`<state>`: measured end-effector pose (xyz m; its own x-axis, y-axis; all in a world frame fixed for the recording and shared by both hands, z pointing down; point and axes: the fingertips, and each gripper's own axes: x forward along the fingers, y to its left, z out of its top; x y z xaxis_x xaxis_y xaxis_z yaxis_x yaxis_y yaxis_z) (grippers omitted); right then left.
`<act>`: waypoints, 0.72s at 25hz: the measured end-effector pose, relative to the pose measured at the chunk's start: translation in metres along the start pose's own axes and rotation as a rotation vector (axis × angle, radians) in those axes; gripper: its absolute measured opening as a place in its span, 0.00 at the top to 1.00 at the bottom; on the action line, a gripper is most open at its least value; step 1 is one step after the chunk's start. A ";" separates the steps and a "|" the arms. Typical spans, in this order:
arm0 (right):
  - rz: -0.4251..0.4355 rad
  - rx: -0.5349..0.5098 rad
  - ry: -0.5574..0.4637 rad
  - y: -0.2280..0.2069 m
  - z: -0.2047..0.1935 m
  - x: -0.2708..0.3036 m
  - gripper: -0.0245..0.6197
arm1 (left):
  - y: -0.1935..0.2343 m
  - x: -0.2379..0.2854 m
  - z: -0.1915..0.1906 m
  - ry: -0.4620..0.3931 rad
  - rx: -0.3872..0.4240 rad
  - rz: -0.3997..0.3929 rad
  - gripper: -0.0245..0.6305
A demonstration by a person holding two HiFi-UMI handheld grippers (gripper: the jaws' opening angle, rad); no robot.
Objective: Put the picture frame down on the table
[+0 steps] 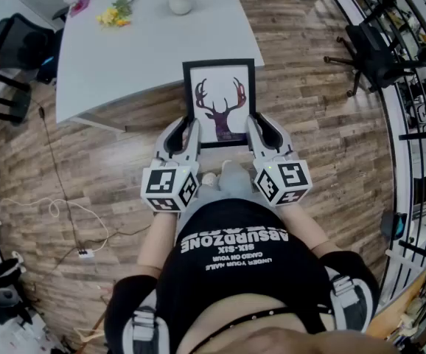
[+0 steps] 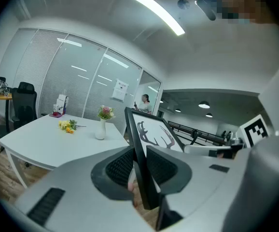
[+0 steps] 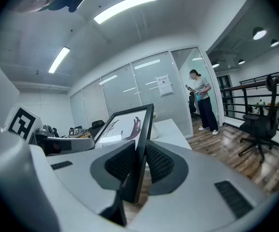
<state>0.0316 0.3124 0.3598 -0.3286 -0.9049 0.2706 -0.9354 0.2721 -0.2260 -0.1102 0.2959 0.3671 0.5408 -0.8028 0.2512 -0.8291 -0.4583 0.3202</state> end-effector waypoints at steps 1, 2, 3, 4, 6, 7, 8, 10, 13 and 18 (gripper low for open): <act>-0.005 0.003 -0.007 0.001 -0.001 0.002 0.84 | 0.002 0.001 0.001 -0.005 0.010 -0.006 0.81; -0.011 0.006 -0.013 0.001 -0.002 0.003 0.84 | 0.004 0.003 0.002 -0.010 0.018 -0.012 0.81; -0.017 0.008 -0.017 0.001 -0.003 0.005 0.84 | 0.005 0.004 0.003 -0.013 0.022 -0.018 0.81; -0.022 0.009 -0.020 0.002 -0.004 0.006 0.84 | 0.007 0.005 0.003 -0.015 0.022 -0.023 0.81; -0.028 0.007 -0.020 0.002 -0.005 0.009 0.83 | 0.009 0.006 0.003 -0.017 0.017 -0.028 0.81; -0.029 0.005 -0.020 0.002 -0.005 0.010 0.83 | 0.010 0.006 0.002 -0.018 0.016 -0.029 0.81; -0.029 0.004 -0.022 0.002 -0.005 0.010 0.84 | 0.011 0.007 0.002 -0.019 0.016 -0.029 0.81; -0.032 0.002 -0.026 0.001 -0.005 0.013 0.84 | 0.013 0.009 0.000 -0.017 0.016 -0.033 0.81; -0.037 0.005 -0.031 -0.002 -0.005 0.025 0.84 | 0.020 0.018 0.002 -0.014 0.021 -0.038 0.81; -0.033 0.019 -0.017 -0.014 -0.004 0.059 0.84 | 0.037 0.046 0.010 -0.001 0.028 -0.043 0.81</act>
<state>0.0244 0.2565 0.3825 -0.2950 -0.9187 0.2626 -0.9431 0.2358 -0.2345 -0.1175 0.2378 0.3815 0.5759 -0.7825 0.2366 -0.8088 -0.5031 0.3046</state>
